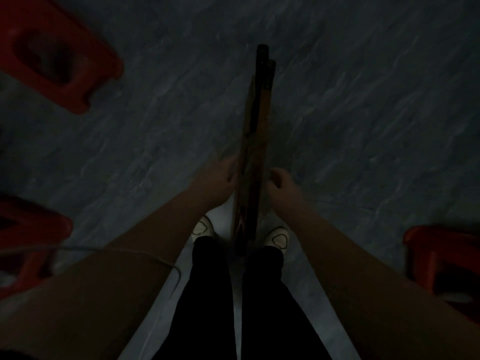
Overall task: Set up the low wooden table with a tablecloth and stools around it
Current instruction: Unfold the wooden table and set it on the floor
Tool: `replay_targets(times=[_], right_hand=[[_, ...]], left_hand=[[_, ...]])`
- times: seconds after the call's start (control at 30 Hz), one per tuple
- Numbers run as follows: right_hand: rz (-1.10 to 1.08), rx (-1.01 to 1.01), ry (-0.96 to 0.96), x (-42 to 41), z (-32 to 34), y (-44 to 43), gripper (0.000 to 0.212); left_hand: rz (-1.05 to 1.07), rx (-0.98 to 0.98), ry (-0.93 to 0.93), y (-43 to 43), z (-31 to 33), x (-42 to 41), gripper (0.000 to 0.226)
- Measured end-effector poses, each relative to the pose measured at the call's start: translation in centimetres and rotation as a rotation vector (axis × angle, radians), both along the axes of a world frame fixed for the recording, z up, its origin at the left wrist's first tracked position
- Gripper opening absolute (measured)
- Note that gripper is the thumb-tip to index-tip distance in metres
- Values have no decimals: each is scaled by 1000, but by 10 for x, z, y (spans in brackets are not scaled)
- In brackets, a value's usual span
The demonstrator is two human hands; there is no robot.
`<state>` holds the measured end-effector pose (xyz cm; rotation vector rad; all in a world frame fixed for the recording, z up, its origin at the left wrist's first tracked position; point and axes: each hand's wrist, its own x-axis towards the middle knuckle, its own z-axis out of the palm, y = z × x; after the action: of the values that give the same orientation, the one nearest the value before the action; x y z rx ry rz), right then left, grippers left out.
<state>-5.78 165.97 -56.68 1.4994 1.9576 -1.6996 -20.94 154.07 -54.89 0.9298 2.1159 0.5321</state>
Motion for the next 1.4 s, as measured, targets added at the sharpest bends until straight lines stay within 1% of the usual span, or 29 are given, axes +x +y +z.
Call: replay_targets(times=[0.1,0.17,0.27,0.33,0.47,0.6,0.67,0.87,1.03,1.13,1.2,1.3,1.4], right_hand=[[125,135,-32,23,30,5,40],[243,238,-58,38,52,4,46],[441,374,-134,65,83,-9,56],[510,431,-157,83,100,-24,62],[523,564,-164,116,119,-69,65],[510,643,-189,149,127,-129,70],[496,652,-208,166,132,-159,74],[450,690,-148,204,164,-234,79],[400,729,-139,225,183,-257,79],[413,723,-150,234,181,-258,78],[420,735,-132,235,166,-256,78],[412,733,-99,234,117,-251,77],[415,721,-52,225,48,-240,75]], left_hand=[[-67,-55,120,-29,20,15,57],[-100,-113,181,-47,32,28,58],[-138,-209,278,-73,49,50,60],[-167,-262,324,-92,60,66,62],[-240,-300,394,-134,70,92,65],[-223,-237,448,-177,78,111,63],[-232,-194,457,-199,86,121,62],[-322,-139,469,-259,116,151,66],[-328,-116,468,-282,135,175,69],[-307,-82,498,-287,136,186,67],[-297,-72,528,-285,124,190,66],[-297,-86,529,-275,81,194,65],[-282,-75,526,-262,13,197,64]])
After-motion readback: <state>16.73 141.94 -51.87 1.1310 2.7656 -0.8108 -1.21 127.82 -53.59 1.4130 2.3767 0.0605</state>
